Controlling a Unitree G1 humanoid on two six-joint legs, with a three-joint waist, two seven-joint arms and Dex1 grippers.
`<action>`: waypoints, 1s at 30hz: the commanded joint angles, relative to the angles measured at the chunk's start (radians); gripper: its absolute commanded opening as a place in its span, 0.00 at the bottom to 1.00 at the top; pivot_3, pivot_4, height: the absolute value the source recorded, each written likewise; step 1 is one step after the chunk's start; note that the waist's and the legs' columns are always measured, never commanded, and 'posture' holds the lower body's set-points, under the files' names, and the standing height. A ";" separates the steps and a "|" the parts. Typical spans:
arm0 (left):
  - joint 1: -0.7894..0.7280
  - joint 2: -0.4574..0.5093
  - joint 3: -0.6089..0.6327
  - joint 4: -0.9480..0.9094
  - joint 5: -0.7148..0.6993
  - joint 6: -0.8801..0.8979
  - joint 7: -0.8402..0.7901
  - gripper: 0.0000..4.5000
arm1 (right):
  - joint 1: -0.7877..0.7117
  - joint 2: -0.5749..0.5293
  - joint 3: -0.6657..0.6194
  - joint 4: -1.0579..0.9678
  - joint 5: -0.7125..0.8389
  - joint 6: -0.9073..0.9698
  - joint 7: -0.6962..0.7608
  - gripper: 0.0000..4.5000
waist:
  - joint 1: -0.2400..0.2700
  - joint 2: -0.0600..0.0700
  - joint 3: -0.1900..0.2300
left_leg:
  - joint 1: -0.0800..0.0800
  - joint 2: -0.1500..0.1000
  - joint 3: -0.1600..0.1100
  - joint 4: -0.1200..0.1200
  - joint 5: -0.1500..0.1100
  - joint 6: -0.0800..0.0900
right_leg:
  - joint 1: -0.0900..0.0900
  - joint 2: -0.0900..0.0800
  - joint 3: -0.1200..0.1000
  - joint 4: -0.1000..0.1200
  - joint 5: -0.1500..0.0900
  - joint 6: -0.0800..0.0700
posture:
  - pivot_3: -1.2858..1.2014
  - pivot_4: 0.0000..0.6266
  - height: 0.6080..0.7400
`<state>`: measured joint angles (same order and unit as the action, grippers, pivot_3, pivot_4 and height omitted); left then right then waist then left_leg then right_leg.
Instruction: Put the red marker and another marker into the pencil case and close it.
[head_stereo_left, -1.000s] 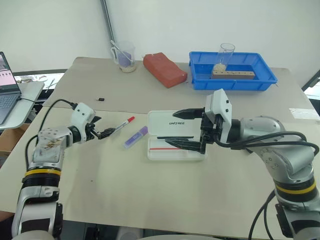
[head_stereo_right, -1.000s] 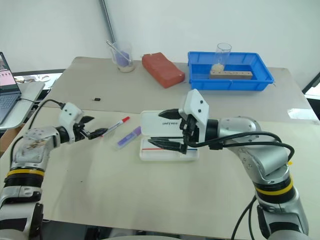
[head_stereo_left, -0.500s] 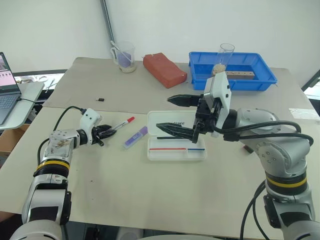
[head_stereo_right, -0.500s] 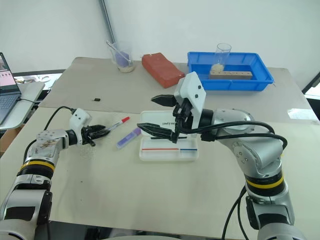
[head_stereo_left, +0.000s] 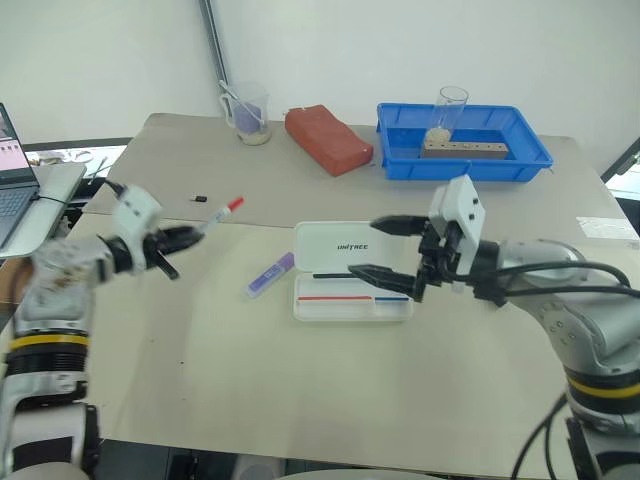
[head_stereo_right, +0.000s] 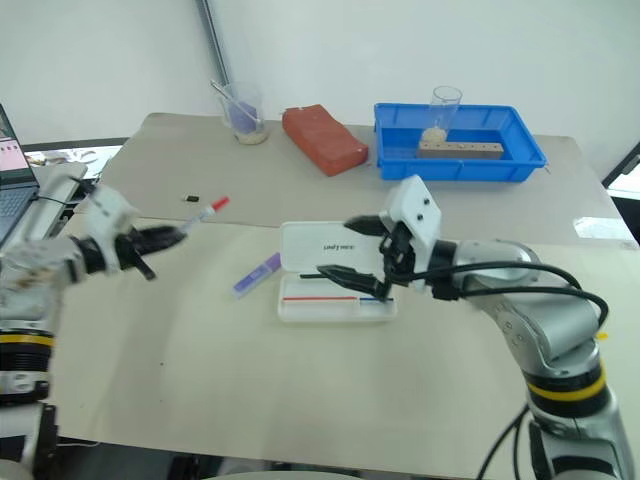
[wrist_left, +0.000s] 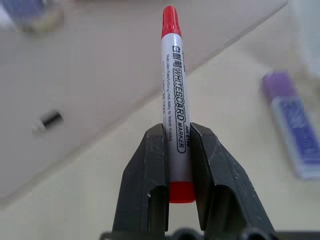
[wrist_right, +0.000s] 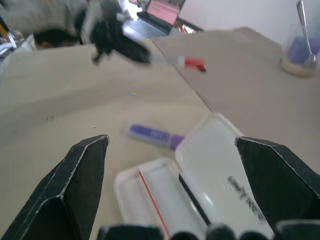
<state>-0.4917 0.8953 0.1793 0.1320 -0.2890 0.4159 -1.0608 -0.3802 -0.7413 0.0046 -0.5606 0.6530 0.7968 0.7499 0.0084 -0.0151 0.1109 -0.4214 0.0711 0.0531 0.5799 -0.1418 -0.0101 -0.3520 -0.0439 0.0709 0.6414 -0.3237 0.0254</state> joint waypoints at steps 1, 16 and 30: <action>-0.004 0.067 -0.027 -0.215 -0.095 0.131 -0.084 0.04 | 0.041 -0.032 -0.034 -0.041 -0.023 -0.058 0.026 1.00 | 0.000 0.002 -0.001 | 0.000 0.000 0.000 0.000 0.000 0.000 | 0.000 0.000 0.000 0.000 0.000 0.000 | 0.52 0.24 1.00; -0.197 -0.348 -0.549 -0.079 0.206 -0.156 0.012 0.04 | 0.162 -0.067 -0.102 -0.072 -0.040 -0.056 0.006 1.00 | -0.007 0.003 -0.001 | 0.000 -0.002 -0.003 0.003 -0.001 0.002 | 0.001 0.004 0.004 0.000 -0.002 -0.002 | 0.52 0.24 1.00; -0.153 -0.425 -0.583 -0.025 0.304 -0.232 0.038 0.37 | 0.191 -0.050 -0.087 -0.077 -0.051 -0.067 -0.013 1.00 | 0.001 0.003 -0.001 | -0.001 -0.002 -0.005 0.006 -0.001 0.002 | 0.002 0.005 0.004 0.001 -0.002 -0.001 | 0.52 0.24 1.00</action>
<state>-0.6373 0.4741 -0.4140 0.1417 0.0083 0.2132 -1.0322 -0.1791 -0.7935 -0.0662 -0.6138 0.6056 0.7612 0.7390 0.0091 -0.0117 0.1098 -0.4229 0.0691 0.0481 0.5858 -0.1429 -0.0077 -0.3503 -0.0393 0.0749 0.6421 -0.3261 0.0240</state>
